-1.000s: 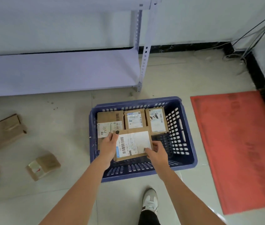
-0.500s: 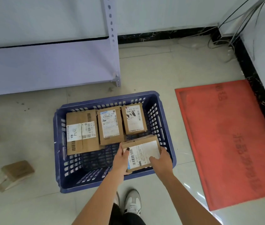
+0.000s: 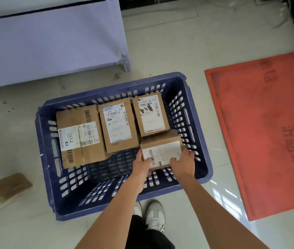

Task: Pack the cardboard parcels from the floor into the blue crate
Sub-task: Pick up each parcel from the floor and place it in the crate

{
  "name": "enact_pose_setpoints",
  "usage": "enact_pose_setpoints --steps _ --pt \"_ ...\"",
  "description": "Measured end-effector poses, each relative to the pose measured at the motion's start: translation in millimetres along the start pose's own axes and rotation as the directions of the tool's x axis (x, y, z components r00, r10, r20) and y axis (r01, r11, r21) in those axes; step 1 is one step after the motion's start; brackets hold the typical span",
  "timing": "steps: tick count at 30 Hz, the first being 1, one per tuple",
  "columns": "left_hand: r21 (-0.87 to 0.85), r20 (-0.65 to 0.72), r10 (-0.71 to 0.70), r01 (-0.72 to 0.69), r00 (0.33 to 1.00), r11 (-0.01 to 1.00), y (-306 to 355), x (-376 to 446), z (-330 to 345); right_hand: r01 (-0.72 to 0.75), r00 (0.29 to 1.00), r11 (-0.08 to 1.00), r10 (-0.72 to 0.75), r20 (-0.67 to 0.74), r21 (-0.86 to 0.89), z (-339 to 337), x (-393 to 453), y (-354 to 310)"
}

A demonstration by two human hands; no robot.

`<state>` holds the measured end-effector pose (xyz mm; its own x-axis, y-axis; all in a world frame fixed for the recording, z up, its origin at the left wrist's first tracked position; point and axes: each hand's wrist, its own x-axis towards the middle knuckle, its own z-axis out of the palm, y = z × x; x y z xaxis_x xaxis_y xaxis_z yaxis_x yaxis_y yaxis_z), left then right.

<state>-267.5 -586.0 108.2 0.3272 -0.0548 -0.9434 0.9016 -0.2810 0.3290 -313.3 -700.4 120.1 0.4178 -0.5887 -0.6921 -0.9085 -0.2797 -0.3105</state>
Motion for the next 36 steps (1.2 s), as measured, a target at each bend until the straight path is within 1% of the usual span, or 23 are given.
enact_pose_setpoints --steps 3,6,10,12,14,17,21,25,30,32,36 --pt "-0.027 -0.008 0.005 -0.005 1.0 1.0 -8 21 1 -0.001 1.0 1.0 0.001 0.03 0.007 11 19 4" --pt "-0.023 -0.018 -0.018 0.018 1.0 1.0 -14 42 3 -0.044 0.998 0.999 0.044 0.053 0.007 17 43 8" --pt "-0.007 -0.026 -0.01 0.01 1.0 1.0 -20 57 4 -0.078 0.996 0.997 0.077 0.042 0.011 23 60 11" --pt "0.021 -0.023 0.005 -0.005 1.0 1.0 -24 58 4 -0.073 0.997 0.997 0.074 0.02 -0.028 24 60 12" --pt "0.061 -0.025 0.028 -0.027 0.999 0.998 -27 53 4 -0.055 0.998 0.993 0.054 -0.015 -0.101 26 53 13" --pt "0.071 -0.037 0.059 -0.056 0.998 0.996 -32 42 4 -0.053 0.997 0.975 0.042 -0.058 -0.216 24 42 12" --pt "0.076 -0.035 0.074 -0.071 0.997 0.995 -27 37 4 -0.082 0.996 0.956 0.072 -0.045 -0.282 22 40 3" --pt "0.068 -0.035 0.074 -0.071 0.997 0.995 -19 45 5 -0.046 0.999 0.968 0.05 0.01 -0.246 25 54 -5" --pt "0.079 -0.001 0.059 -0.059 0.998 0.995 -18 67 8 -0.038 0.998 0.976 0.049 0.047 -0.215 35 74 -4" --pt "0.069 0.005 0.051 -0.051 0.999 0.996 -19 76 9 0.001 0.998 0.979 0.013 0.067 -0.204 39 80 -3" --pt "0.029 0.011 0.035 -0.035 0.999 0.999 -21 89 11 0.083 0.996 0.972 -0.074 0.049 -0.219 44 85 -1"
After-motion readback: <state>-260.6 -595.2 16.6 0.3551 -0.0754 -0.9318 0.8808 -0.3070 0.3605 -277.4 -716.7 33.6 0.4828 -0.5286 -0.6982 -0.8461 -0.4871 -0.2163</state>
